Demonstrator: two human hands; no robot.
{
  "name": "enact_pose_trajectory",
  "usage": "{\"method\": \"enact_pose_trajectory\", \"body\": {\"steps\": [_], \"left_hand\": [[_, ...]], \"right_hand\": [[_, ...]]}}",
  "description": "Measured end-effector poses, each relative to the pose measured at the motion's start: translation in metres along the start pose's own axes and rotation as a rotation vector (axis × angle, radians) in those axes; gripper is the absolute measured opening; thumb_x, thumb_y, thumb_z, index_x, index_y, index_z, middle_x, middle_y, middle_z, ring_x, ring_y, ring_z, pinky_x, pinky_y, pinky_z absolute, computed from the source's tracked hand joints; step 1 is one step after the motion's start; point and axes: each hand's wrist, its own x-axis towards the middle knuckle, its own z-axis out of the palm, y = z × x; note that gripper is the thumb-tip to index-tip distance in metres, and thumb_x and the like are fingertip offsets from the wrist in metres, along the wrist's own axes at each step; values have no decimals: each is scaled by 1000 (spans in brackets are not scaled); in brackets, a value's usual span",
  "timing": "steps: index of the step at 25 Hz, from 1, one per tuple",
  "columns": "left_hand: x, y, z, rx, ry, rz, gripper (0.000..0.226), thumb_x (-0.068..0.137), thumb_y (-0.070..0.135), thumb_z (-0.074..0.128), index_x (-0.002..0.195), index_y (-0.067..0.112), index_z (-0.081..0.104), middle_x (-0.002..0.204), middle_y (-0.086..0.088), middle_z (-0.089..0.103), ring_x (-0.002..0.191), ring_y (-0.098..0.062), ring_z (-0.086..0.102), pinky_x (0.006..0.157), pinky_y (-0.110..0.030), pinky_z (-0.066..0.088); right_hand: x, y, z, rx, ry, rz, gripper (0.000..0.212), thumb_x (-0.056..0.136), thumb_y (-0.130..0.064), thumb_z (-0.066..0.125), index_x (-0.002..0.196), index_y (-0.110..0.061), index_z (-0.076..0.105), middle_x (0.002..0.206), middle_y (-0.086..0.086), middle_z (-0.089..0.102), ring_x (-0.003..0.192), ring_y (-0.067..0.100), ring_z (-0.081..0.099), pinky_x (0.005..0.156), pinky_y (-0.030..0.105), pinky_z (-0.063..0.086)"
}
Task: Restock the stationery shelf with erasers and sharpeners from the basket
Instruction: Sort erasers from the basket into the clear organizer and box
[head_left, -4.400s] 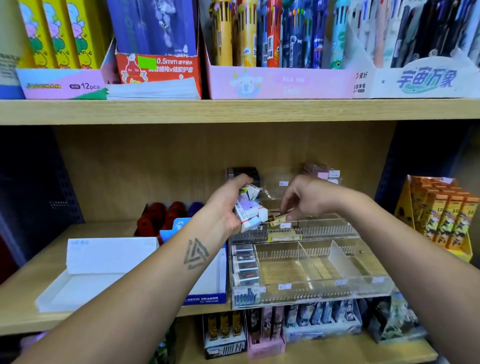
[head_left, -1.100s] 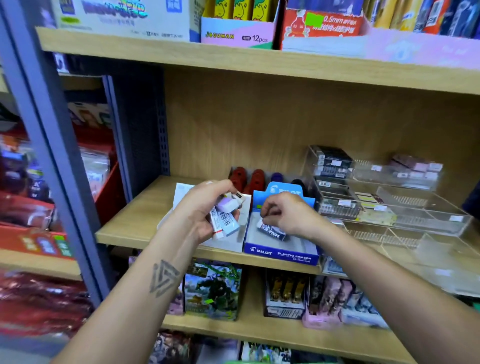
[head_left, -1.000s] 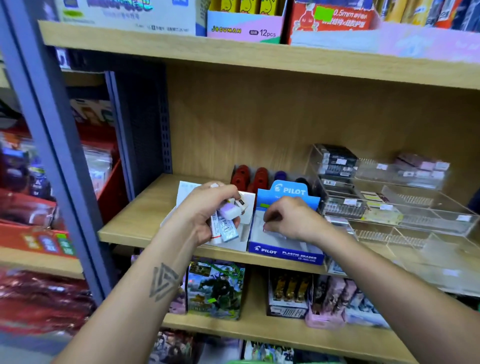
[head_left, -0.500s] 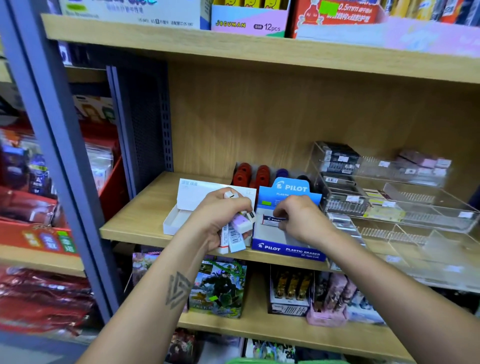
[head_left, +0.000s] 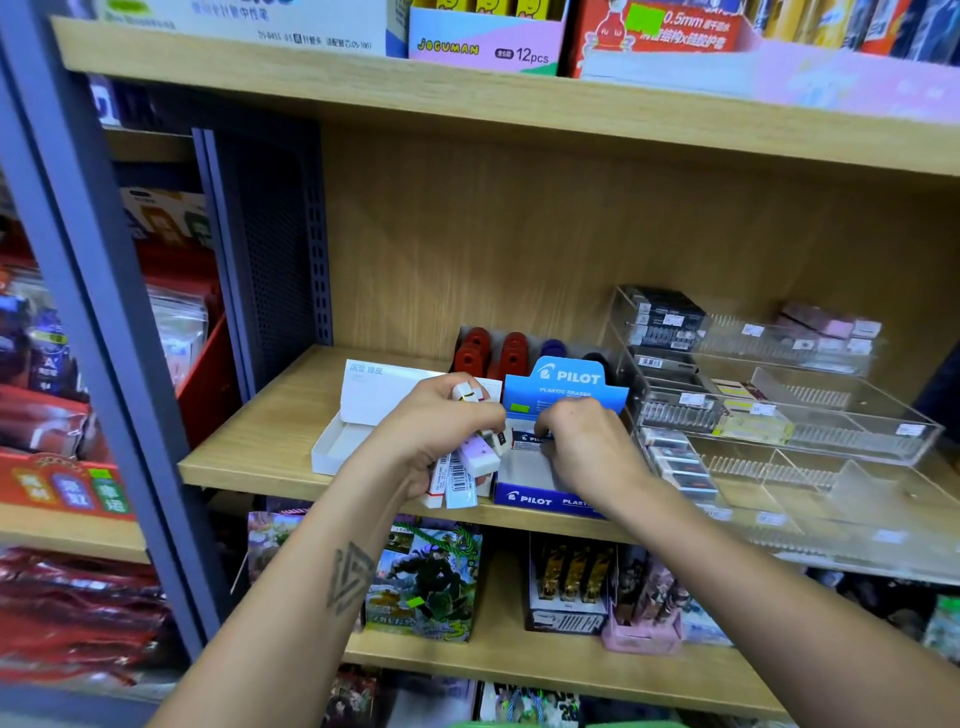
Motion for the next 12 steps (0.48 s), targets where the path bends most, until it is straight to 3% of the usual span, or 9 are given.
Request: {"method": "enact_pose_trajectory", "body": {"steps": [3, 5, 7, 8, 12], "left_hand": [[-2, 5, 1, -87, 28, 45, 19, 78, -6, 66, 79, 12, 59, 72, -15, 52, 57, -26, 53, 50, -32, 51], [-5, 9, 2, -166, 19, 59, 18, 80, -6, 67, 86, 10, 60, 72, -16, 54, 52, -25, 53, 47, -30, 50], [-6, 10, 4, -240, -5, 41, 17, 82, -4, 69, 92, 8, 62, 77, -21, 57, 50, -26, 55, 46, -30, 49], [-7, 10, 6, -273, -19, 29, 18, 83, -3, 70, 96, 7, 63, 77, -22, 59, 50, -26, 56, 46, -30, 49], [-6, 11, 8, -306, -84, -22, 19, 86, 3, 71, 104, 4, 64, 74, -22, 65, 49, -27, 59, 46, -30, 50]], "right_hand": [[-4, -2, -17, 67, 60, 44, 15, 89, -15, 59, 90, -20, 73, 94, 4, 70, 89, 29, 66, 73, 37, 56], [-5, -2, -40, 499, 67, 137, 24, 90, -7, 57, 93, -22, 75, 92, 0, 72, 86, 24, 69, 80, 38, 58], [-11, -6, -61, 1115, -124, 185, 28, 86, 5, 62, 100, -16, 73, 91, 10, 75, 81, 23, 72, 80, 39, 60], [-14, -8, -65, 1240, -199, 148, 30, 83, 8, 68, 104, -14, 71, 93, 14, 75, 80, 24, 72, 79, 38, 60], [-20, -6, -60, 1146, -99, 90, 33, 75, 6, 80, 103, -10, 72, 97, 17, 73, 81, 28, 69, 86, 45, 57]]}}
